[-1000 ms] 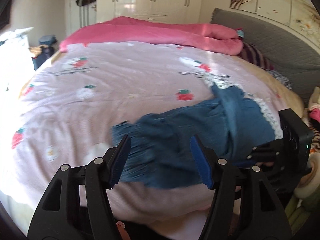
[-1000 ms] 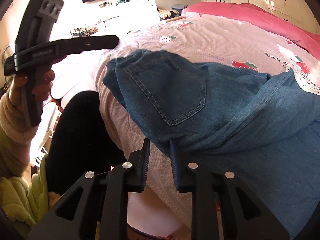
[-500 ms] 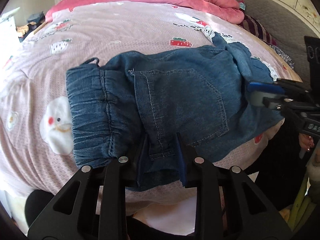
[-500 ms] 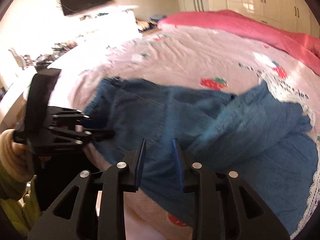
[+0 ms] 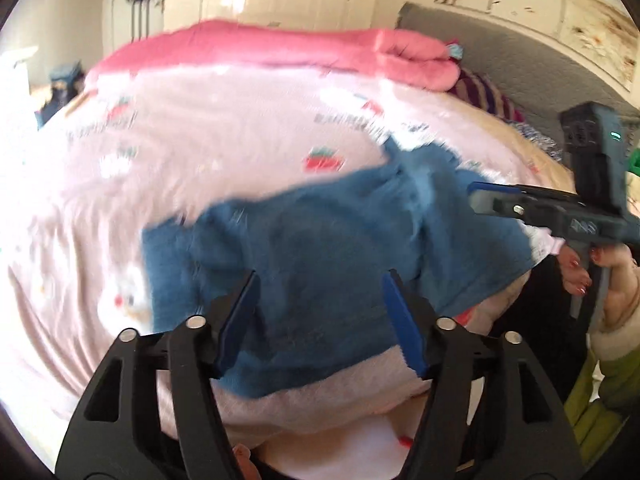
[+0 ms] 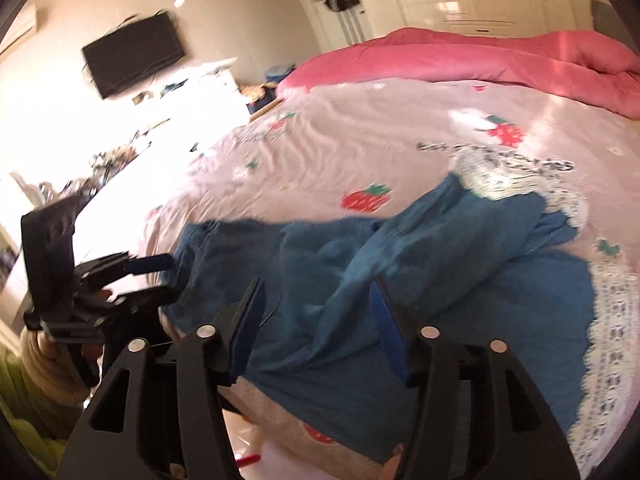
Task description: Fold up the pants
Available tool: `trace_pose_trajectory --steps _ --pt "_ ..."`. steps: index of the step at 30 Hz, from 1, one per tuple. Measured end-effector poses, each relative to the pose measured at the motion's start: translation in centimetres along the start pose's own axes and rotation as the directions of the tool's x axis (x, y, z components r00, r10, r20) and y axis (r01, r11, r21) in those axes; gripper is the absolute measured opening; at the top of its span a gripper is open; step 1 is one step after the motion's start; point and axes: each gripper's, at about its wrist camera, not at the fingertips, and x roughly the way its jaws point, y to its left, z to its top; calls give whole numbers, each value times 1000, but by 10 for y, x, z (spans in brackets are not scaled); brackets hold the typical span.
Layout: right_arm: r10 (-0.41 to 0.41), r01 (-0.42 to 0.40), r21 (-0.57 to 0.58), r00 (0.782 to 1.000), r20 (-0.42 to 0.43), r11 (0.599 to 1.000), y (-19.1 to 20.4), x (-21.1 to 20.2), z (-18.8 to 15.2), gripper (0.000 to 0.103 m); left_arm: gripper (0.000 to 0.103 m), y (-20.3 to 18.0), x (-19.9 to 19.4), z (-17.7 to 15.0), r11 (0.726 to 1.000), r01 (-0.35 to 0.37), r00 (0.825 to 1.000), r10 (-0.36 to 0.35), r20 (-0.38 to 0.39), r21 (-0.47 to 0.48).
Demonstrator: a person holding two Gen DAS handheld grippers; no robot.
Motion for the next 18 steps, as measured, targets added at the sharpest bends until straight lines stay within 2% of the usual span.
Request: trace_pose_trajectory --steps 1,2,5,11,14,15,17,18 --pt "-20 20 12 1000 9 1000 -6 -2 5 59 67 -5 -1 5 1000 25 1000 -25 13 2" --pt "-52 52 24 999 16 998 -15 -4 11 60 68 -11 0 11 998 64 998 -64 19 9" --pt "-120 120 58 993 2 991 -36 -4 24 66 70 -33 16 23 992 120 993 -120 0 35" --pt "-190 195 102 980 -61 975 -69 17 59 77 71 -69 69 40 976 217 973 -215 -88 22" --pt "-237 245 102 968 -88 964 -80 38 77 78 70 -81 93 40 971 238 962 -235 -143 5" --pt "-253 263 101 962 -100 960 -84 44 82 78 69 -85 99 39 970 242 960 -238 -149 9" --pt "-266 279 98 956 -126 955 -92 59 93 78 54 -91 110 35 973 228 963 -222 -151 27" --pt "-283 297 93 949 -141 950 -94 66 98 78 51 -90 112 31 972 231 963 -224 -151 29"
